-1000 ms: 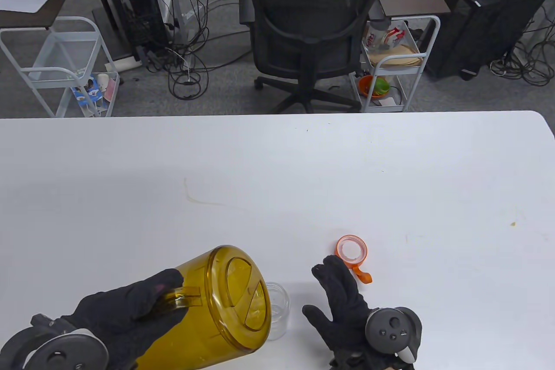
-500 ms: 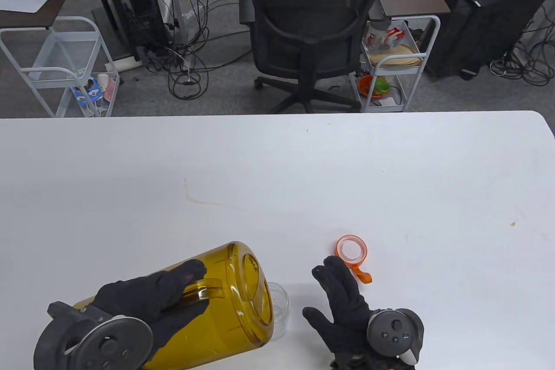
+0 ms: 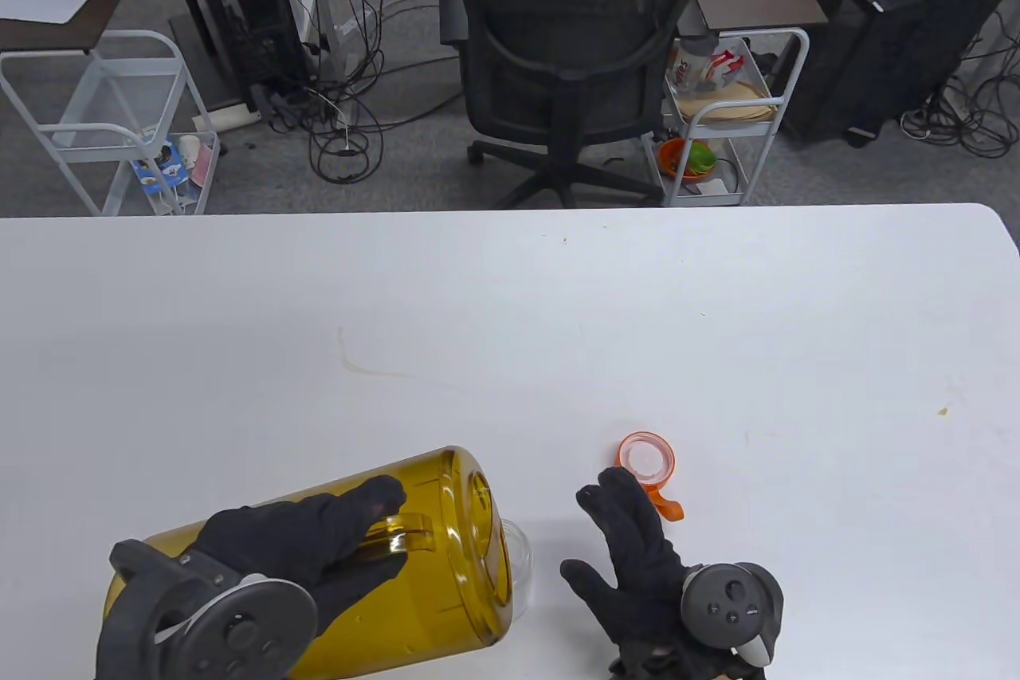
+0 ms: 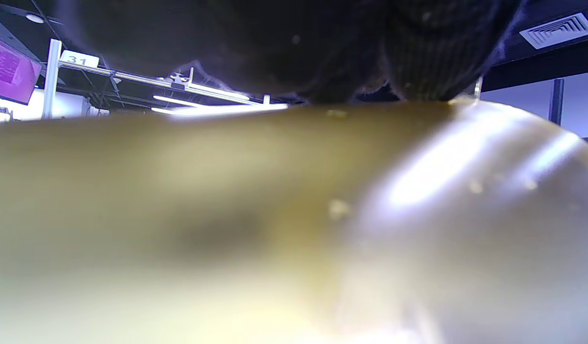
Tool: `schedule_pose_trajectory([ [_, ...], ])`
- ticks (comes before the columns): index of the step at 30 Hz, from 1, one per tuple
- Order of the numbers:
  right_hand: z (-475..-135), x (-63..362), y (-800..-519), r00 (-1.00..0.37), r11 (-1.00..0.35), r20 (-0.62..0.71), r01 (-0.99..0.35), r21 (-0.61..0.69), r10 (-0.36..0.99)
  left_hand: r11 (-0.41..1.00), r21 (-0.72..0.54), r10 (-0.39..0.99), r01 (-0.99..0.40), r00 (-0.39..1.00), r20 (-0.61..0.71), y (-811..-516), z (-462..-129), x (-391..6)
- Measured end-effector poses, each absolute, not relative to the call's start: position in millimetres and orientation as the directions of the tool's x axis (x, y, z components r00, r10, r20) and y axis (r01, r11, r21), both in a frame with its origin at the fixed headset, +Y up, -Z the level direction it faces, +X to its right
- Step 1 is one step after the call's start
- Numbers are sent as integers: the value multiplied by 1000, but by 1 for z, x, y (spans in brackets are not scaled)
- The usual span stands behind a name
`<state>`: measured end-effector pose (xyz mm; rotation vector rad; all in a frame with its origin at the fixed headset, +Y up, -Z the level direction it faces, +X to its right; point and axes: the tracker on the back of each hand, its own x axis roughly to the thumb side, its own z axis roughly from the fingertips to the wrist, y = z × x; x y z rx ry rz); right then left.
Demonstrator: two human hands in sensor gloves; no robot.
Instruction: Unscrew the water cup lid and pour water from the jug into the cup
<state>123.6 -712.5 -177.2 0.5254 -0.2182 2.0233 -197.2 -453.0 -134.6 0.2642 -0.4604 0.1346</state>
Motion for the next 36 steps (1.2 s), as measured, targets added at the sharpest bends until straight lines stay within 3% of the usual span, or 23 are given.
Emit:
schedule_pose_trajectory([
  [12,-179,123,-714,-414,-492,436,-867,79,799,971,219,-25,-92,877,480,-446,-138,-172],
  [36,-178,122,-714,-411,-492,425,-865,96,806,970,228,-37,-83,878,478,-446,-137,-169],
])
